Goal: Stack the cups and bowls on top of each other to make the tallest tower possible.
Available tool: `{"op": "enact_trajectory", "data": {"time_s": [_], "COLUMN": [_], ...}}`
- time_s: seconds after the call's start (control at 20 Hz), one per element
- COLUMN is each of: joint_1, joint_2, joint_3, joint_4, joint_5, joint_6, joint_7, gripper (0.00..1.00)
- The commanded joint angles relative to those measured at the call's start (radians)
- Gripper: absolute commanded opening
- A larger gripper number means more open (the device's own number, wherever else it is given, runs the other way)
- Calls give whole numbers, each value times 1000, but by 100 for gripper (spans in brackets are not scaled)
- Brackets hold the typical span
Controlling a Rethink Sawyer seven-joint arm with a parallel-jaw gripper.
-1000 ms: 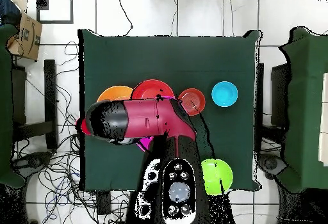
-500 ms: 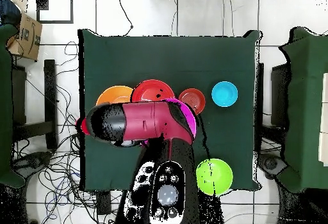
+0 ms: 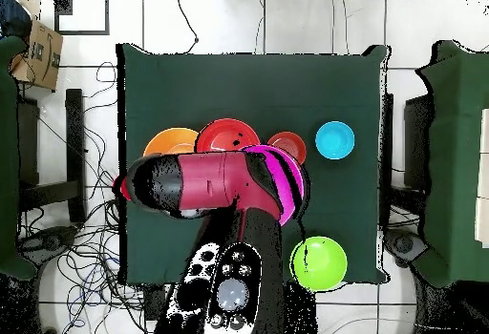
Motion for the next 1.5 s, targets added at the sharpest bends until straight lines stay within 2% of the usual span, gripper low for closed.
{"op": "enact_trajectory", "data": {"time_s": [0.05,0.4,0.95,1.5], "joint_1": [46,69,73,89], "joint_2": [57,109,168,166], "joint_3": [-45,-62,-62,-73], "joint_4": [-72,-87,-144,-144], "joint_5": [-61,-14,33,80], "joint_6": [-8,-58,-68,-62], "joint_7": [207,221,222,219], "gripper": [0,0,0,0]}}
